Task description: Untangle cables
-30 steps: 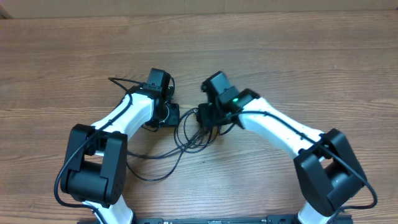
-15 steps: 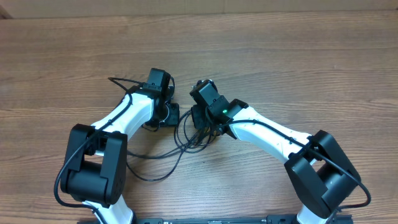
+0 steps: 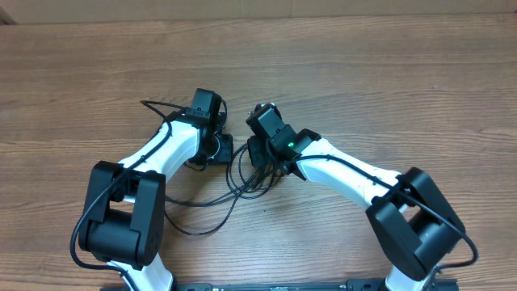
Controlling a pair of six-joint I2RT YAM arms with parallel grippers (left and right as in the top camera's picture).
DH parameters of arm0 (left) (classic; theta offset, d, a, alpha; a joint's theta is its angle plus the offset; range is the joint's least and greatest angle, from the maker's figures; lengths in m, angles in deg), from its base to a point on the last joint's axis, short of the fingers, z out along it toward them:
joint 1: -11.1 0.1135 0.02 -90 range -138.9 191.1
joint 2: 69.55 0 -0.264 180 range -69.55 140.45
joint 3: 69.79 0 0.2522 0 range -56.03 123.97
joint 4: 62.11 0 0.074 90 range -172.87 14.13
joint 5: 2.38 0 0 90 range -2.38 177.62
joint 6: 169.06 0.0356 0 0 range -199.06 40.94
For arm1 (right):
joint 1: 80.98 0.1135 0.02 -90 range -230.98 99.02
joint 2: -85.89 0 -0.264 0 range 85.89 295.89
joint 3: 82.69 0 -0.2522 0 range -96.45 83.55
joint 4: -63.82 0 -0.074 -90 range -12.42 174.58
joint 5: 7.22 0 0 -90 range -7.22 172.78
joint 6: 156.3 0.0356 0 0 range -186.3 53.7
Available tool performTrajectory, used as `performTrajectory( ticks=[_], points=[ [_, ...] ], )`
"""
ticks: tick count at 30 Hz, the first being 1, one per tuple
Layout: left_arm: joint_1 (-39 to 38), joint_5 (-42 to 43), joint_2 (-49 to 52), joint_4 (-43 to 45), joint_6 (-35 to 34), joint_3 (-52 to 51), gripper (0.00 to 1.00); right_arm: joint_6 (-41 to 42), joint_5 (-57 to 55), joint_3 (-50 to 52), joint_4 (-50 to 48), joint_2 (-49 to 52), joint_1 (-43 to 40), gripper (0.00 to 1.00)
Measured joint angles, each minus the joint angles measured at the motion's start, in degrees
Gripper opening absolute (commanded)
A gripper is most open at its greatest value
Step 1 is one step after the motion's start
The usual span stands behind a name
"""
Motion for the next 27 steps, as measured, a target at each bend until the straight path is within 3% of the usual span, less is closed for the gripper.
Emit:
performTrajectory(
  ticks=[15,27],
  points=[
    [0.0,0.0,0.0,0.0,0.0,0.0,0.45,0.0,0.6,0.0,-1.2,2.8,0.0,0.09],
    [0.0,0.0,0.0,0.0,0.0,0.0,0.46,0.7,0.8,0.0,4.5,-1.3,-0.2,0.09]
  ],
)
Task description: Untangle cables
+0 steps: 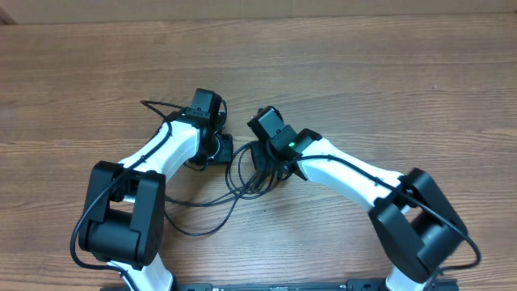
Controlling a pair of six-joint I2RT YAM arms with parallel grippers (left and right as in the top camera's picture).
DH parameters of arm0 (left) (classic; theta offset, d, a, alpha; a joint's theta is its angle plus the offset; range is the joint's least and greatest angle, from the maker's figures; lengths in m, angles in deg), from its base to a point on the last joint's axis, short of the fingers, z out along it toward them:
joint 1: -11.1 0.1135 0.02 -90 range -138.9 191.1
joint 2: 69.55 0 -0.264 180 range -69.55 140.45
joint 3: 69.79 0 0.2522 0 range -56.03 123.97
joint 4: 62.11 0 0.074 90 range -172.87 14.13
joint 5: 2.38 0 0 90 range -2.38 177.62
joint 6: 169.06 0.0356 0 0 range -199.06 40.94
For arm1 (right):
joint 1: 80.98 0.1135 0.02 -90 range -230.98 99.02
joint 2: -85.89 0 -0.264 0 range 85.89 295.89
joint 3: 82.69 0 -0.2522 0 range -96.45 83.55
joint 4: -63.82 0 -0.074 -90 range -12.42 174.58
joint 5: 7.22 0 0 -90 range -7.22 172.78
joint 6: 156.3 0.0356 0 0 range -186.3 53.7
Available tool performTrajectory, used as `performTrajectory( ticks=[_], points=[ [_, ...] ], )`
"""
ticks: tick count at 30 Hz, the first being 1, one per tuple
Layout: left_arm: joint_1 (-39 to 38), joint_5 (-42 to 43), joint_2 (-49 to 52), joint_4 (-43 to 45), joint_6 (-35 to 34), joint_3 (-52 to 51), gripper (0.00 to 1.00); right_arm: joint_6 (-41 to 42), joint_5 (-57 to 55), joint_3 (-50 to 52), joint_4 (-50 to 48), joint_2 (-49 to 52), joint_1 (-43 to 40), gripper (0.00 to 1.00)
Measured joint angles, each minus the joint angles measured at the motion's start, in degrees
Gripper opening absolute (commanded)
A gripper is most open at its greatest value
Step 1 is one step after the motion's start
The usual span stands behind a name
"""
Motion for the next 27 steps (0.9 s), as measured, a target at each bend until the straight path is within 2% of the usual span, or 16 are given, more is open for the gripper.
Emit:
performTrajectory(
  ticks=[16,21,27],
  points=[
    [0.0,-0.1,0.0,0.0,0.0,0.0,0.47,7.2,-0.5,0.1,16.4,-1.5,-0.1,0.1],
    [0.0,-0.2,0.0,0.0,0.0,0.0,0.47,9.0,-0.5,0.2,18.4,-1.5,-0.1,0.11],
    [0.0,-0.2,0.1,0.0,0.0,0.1,0.41,11.8,-0.4,2.0,18.2,-1.5,-0.1,0.23]
  ],
)
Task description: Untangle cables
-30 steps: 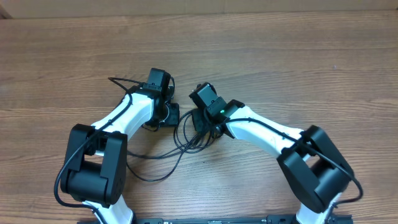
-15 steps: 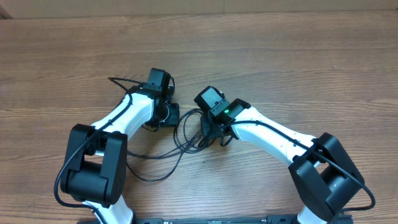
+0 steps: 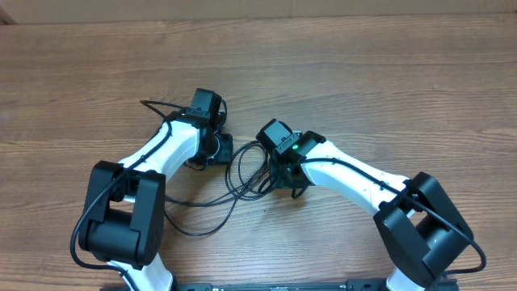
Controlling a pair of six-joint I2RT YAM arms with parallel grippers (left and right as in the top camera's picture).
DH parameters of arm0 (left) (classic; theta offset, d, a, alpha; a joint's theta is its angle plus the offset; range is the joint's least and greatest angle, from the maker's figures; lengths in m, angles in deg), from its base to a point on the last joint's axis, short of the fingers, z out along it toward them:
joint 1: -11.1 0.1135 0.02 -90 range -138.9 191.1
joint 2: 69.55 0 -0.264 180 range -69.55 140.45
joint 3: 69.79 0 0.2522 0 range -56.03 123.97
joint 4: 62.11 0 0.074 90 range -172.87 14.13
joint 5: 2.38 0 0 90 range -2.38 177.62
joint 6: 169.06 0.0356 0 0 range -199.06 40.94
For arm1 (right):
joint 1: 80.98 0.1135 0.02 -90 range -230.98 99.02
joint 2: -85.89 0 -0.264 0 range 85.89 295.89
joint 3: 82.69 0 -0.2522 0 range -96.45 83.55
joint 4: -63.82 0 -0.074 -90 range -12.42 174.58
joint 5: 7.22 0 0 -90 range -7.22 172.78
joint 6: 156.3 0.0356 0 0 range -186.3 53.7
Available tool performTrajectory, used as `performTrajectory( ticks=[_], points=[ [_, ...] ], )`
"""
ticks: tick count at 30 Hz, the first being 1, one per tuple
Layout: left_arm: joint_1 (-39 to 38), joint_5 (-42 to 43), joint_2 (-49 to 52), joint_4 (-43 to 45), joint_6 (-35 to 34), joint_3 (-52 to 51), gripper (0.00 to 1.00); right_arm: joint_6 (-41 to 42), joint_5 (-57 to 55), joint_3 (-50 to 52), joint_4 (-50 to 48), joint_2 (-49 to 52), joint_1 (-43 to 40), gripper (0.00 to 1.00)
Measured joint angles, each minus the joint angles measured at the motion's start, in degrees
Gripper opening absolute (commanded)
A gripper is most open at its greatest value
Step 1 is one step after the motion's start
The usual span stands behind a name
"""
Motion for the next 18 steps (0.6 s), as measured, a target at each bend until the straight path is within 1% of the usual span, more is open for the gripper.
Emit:
performTrajectory(
  ticks=[2,6,8,14,18],
  points=[
    [0.0,0.0,0.0,-0.3,0.0,0.1,0.41,0.4,0.0,0.3,0.1,0.0,0.0,0.3],
    [0.0,-0.2,0.3,-2.6,0.0,0.9,0.4,1.1,-0.2,0.3,0.4,0.0,0.0,0.48],
    [0.0,-0.2,0.3,-5.2,0.0,2.1,0.41,1.1,-0.6,0.3,1.0,0.0,0.0,0.54],
    [0.0,0.1,-1.4,-11.6,0.0,7.7,0.47,1.4,-1.7,0.3,1.9,0.0,-1.4,0.61],
    [-0.7,2.1,-5.3,-13.8,0.1,9.6,0.49,1.4,0.5,0.3,2.3,0.0,-6.2,0.64]
  ],
)
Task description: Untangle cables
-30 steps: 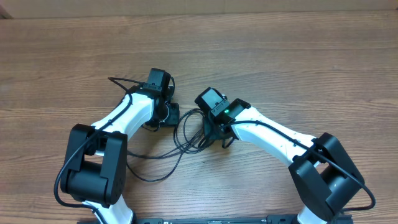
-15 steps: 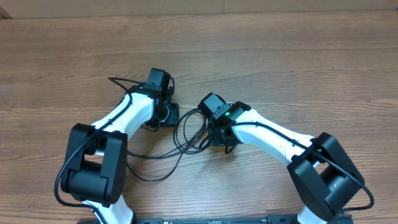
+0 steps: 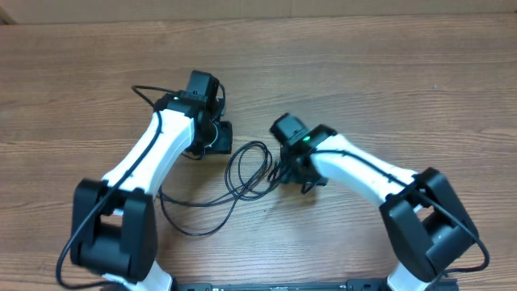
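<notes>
A thin black cable (image 3: 246, 166) lies in overlapping loops on the wooden table between the two arms. One strand trails toward the front left (image 3: 198, 229). My left gripper (image 3: 215, 139) points down at the loops' left side, and a strand runs up into it. My right gripper (image 3: 292, 173) is low at the loops' right side, with strands bunched at its fingers. The wrists hide both pairs of fingertips from overhead. Each gripper seems shut on the cable.
The wooden table (image 3: 388, 73) stretches far and right of the arms. A thin black wire (image 3: 145, 89) arcs off the left wrist at the far left. Both arm bases stand at the near edge.
My right gripper has moved right and slightly nearer, and the cable loops have spread wider after it. The left arm has shifted a little to the far left.
At first both grippers sat close together over a tight bundle of loops. The right gripper then edged right, moment by moment, with strands following it. The left stayed put until now. The loops now lie wider and flatter between the two.
</notes>
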Controlling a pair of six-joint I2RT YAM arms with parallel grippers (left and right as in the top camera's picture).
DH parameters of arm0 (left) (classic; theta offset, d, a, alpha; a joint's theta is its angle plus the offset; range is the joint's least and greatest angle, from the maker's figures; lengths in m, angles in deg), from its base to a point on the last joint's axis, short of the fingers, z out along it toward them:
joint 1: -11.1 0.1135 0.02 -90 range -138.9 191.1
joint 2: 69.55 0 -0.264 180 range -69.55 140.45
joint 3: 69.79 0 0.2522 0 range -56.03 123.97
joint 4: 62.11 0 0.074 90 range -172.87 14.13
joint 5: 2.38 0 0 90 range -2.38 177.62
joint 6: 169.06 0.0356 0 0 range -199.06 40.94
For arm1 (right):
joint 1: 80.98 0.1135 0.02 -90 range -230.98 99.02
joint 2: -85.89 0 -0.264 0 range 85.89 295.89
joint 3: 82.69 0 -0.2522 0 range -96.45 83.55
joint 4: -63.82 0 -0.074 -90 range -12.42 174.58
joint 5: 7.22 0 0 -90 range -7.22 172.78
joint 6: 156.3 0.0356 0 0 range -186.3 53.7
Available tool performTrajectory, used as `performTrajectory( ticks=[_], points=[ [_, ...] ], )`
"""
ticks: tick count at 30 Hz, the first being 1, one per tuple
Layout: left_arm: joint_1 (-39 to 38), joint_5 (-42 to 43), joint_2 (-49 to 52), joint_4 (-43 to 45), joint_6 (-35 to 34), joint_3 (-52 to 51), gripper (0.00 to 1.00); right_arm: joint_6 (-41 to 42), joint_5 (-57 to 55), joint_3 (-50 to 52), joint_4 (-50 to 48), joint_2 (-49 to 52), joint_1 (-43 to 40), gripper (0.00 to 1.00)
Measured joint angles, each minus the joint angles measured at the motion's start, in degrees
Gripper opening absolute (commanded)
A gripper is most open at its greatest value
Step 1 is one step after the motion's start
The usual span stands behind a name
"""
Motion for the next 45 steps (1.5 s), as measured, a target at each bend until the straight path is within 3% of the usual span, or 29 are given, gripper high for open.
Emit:
performTrajectory(
  ticks=[5,12,16,20,24,39,45],
  points=[
    [-3.4,1.8,-1.0,-1.5,0.0,0.1,0.49,-2.1,3.8,0.0,1.8,0.0,-7.5,0.72],
    [-9.9,2.0,-1.0,2.0,0.1,-3.1,0.58,-3.3,5.3,0.0,5.1,0.0,-13.2,1.0],
    [-12.5,1.0,-1.0,7.5,-0.2,-5.6,0.54,-3.6,5.7,0.0,4.8,0.0,-13.5,1.0],
    [-13.6,-0.1,-1.0,14.0,-0.9,-7.3,0.43,-3.5,6.3,0.3,4.2,0.0,-13.5,1.0],
    [-13.7,-0.6,-1.0,17.1,-2.0,-7.4,0.41,-3.5,7.5,1.5,3.2,0.0,-13.2,1.0],
    [-13.7,-0.8,-1.0,5.0,-2.9,-8.0,0.57,-3.1,18.2,2.3,0.4,0.0,-9.8,1.0],
    [-13.7,1.0,-1.0,5.2,-1.1,-8.0,0.59,-0.5,19.0,3.8,-3.5,-0.5,-8.4,1.0]
  ],
)
